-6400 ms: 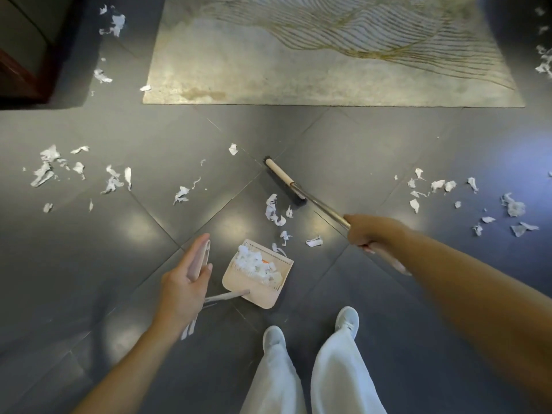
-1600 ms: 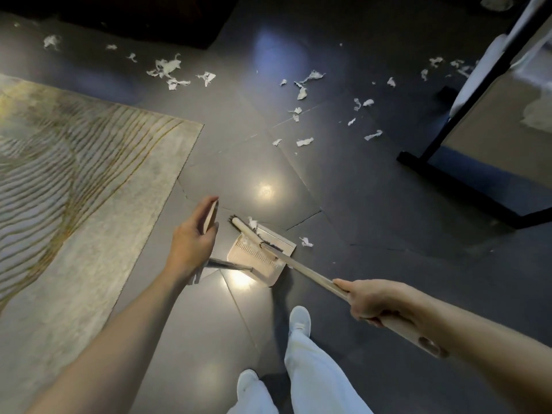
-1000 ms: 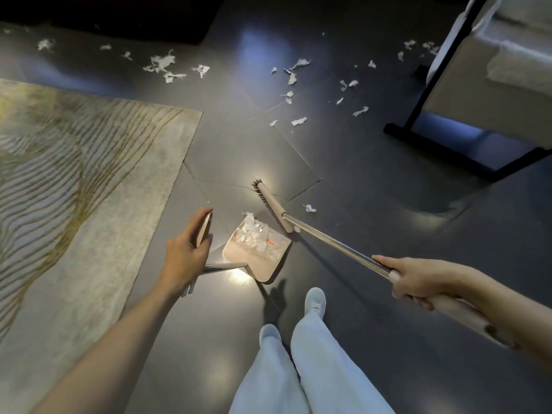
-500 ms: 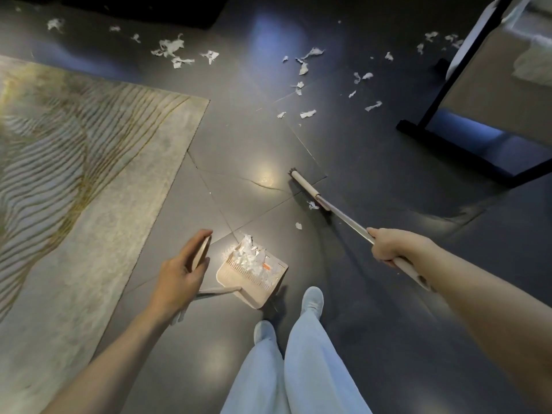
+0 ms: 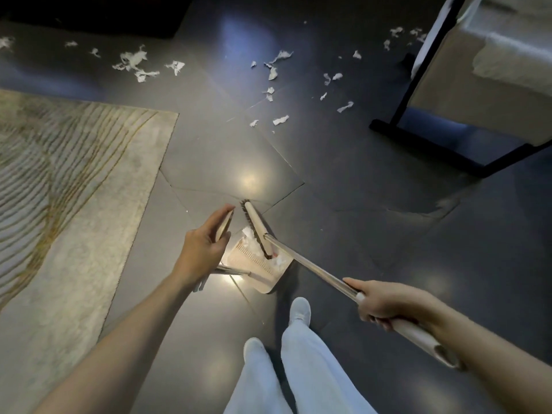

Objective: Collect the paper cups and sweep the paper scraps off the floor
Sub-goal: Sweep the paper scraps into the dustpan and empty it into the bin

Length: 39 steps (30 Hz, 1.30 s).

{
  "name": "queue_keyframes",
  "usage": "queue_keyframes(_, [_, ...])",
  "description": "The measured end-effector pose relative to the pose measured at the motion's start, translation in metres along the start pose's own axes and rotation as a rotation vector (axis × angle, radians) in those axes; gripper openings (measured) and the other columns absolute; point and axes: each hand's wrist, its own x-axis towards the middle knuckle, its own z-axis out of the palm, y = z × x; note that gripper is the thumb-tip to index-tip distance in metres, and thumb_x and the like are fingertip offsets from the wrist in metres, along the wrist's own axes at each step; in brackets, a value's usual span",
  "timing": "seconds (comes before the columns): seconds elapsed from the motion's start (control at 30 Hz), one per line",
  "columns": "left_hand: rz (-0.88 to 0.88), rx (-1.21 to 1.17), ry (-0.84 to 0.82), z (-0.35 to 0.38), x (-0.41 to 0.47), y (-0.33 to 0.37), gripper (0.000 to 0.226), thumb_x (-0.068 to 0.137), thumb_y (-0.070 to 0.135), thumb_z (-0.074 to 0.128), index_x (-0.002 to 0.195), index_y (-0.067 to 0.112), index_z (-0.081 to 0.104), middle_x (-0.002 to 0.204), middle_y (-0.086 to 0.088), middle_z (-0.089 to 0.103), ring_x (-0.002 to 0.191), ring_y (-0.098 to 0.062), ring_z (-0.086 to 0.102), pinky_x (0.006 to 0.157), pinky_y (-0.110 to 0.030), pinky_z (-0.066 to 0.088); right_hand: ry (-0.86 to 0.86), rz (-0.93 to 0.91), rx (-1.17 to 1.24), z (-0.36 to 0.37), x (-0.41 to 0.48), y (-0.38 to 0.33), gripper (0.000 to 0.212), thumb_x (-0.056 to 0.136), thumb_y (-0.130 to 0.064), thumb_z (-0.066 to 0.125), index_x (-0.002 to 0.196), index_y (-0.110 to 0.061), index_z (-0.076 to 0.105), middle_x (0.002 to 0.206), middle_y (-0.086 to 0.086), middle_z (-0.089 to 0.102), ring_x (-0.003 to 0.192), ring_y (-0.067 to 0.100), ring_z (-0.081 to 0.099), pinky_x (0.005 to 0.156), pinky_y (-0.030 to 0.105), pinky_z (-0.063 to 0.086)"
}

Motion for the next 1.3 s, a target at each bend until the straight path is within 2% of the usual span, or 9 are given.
queue_keyframes(0.2, [0.038,0.083,-0.058,0.012,0.028,0.01,0.055,0.093,0.009,0.058,0.131,0.046,0.042,0.099,0.005,0.058,0.08,-0.025,0.06,0.075,-0.025,0.044,0.071,0.058,0.082,-0.024,-0.026,0.036,0.092,0.073,-0.008,0.041,0.151,-0.042,0.006,0.063,0.002,0.062,0.046,0.015,0.055,0.045,0.021,0.046])
queue_keyframes(0.43, [0.127,0.168,-0.177,0.031,0.069,0.032,0.057,0.095,0.015,0.055,0.126,0.059,0.035,0.096,0.0,0.06,0.068,-0.006,0.056,0.062,-0.018,0.045,0.19,0.153,0.174,-0.037,-0.028,0.058,0.089,0.077,-0.005,0.041,0.153,-0.038,0.009,0.068,0.005,0.064,0.045,0.015,0.055,0.047,0.024,0.049])
queue_keyframes(0.6, [0.217,0.166,-0.283,0.035,0.104,0.045,0.054,0.094,0.012,0.056,0.138,0.04,0.043,0.105,-0.006,0.064,0.075,-0.018,0.061,0.069,-0.025,0.051,0.231,0.255,0.089,-0.031,-0.009,0.046,0.082,0.082,-0.008,0.041,0.154,-0.029,0.006,0.124,0.009,0.061,0.072,0.018,0.062,0.059,0.023,0.049])
queue_keyframes(0.67, [0.228,0.146,-0.286,0.036,0.113,0.048,0.054,0.093,0.011,0.056,0.14,0.036,0.043,0.112,-0.007,0.065,0.086,-0.025,0.063,0.079,-0.035,0.052,0.224,0.276,0.079,-0.028,0.008,0.029,0.082,0.083,-0.006,0.044,0.154,-0.025,0.007,0.132,0.011,0.056,0.089,0.024,0.065,0.07,0.026,0.052])
queue_keyframes(0.8, [0.243,0.105,-0.278,0.034,0.132,0.04,0.054,0.093,0.007,0.055,0.138,0.035,0.045,0.123,-0.003,0.062,0.1,-0.023,0.062,0.081,-0.023,0.045,0.132,0.27,0.062,-0.022,0.037,-0.02,0.094,0.075,0.002,0.051,0.155,-0.022,0.007,0.136,0.011,0.053,0.1,0.031,0.062,0.073,0.03,0.052])
queue_keyframes(1.0, [0.235,0.051,-0.288,0.01,0.165,0.033,0.055,0.09,0.004,0.055,0.135,0.035,0.048,0.112,-0.005,0.065,0.092,-0.026,0.063,0.08,-0.024,0.047,0.016,0.226,-0.061,-0.019,0.031,-0.075,0.093,0.078,0.0,0.046,0.154,-0.027,0.001,0.145,0.007,0.044,0.12,0.03,0.053,0.073,0.028,0.042])
queue_keyframes(1.07, [0.243,0.044,-0.287,-0.001,0.179,0.032,0.055,0.09,0.004,0.055,0.135,0.035,0.049,0.106,-0.003,0.065,0.09,-0.023,0.062,0.081,-0.024,0.047,0.003,0.224,-0.084,-0.033,0.019,-0.088,0.093,0.078,0.0,0.047,0.154,-0.03,0.001,0.134,0.004,0.052,0.111,0.026,0.057,0.07,0.026,0.043])
queue_keyframes(1.17, [0.233,0.005,-0.242,-0.018,0.199,0.029,0.054,0.091,0.005,0.056,0.132,0.039,0.051,0.102,0.007,0.059,0.083,-0.013,0.057,0.08,-0.023,0.047,0.026,0.199,-0.076,-0.06,0.005,-0.102,0.093,0.079,0.0,0.049,0.154,-0.032,0.004,0.073,-0.006,0.046,0.06,0.013,0.049,0.056,0.026,0.046])
queue_keyframes(1.3, [0.209,-0.099,-0.147,-0.03,0.228,0.031,0.063,0.092,0.002,0.054,0.115,0.06,0.043,0.101,0.008,0.056,0.072,0.004,0.058,0.066,-0.004,0.042,0.063,0.143,-0.003,-0.103,0.003,-0.125,0.091,0.078,0.0,0.043,0.153,-0.038,0.007,0.068,-0.001,0.054,0.053,0.016,0.052,0.063,0.031,0.054])
